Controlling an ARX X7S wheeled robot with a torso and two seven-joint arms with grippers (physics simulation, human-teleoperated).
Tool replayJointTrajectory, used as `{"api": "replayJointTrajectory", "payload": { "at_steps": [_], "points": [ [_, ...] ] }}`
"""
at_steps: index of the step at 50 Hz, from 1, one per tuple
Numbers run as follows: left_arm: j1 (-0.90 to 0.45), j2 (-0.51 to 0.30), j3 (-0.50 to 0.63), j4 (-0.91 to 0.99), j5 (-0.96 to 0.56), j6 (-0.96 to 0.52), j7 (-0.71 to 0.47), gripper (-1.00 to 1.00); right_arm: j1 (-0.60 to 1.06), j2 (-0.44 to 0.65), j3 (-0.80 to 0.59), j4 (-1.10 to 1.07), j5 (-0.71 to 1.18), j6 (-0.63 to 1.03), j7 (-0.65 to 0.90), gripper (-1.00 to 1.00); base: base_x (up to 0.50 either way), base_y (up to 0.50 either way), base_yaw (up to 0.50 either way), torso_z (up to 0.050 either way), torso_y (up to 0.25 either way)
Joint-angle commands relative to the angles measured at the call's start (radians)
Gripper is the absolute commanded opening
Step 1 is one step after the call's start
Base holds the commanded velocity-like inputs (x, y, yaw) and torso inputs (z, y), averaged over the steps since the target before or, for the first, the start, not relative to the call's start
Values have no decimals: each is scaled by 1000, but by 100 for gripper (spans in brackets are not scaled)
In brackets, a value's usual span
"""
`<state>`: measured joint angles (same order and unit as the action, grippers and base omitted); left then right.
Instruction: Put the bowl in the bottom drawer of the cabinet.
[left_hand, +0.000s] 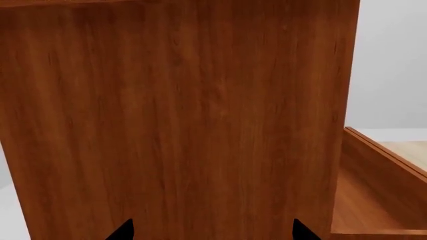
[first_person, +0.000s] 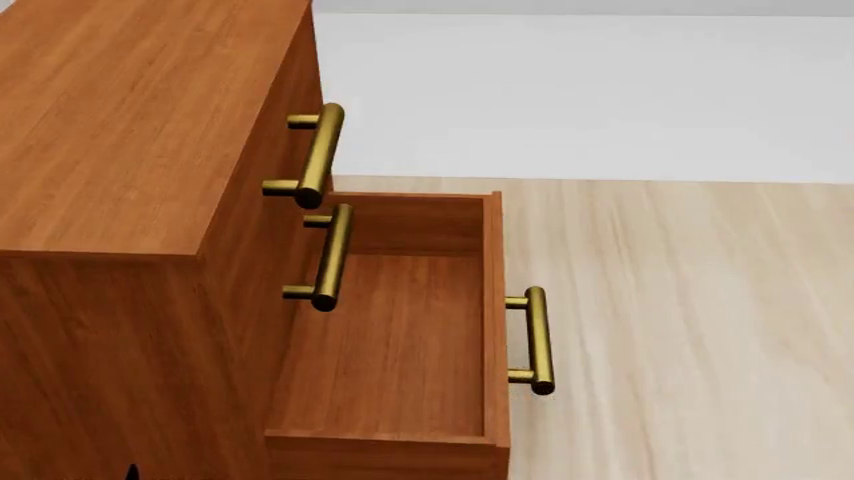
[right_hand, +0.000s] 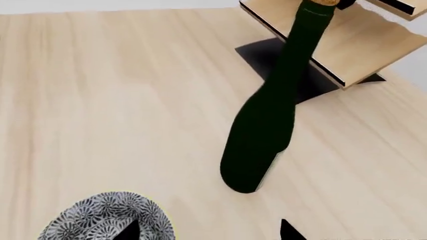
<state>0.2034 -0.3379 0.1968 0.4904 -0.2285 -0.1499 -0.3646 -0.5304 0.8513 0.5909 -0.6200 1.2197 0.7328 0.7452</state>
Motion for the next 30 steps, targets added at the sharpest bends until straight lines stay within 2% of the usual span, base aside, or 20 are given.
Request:
{"api": "replayJointTrajectory", "payload": {
  "at_steps": [1, 30],
  "points": [
    [-2, -2, 2, -4, -1, 2, -4, 100, 48, -9, -79, 37, -36, -1, -18, 100, 0, 0, 0, 0, 0],
    [4, -7, 18, -9, 5, 12, -12, 100, 228, -35, -315, 187, -146, -2, -74, 100, 0, 0, 0, 0, 0]
  ]
}}
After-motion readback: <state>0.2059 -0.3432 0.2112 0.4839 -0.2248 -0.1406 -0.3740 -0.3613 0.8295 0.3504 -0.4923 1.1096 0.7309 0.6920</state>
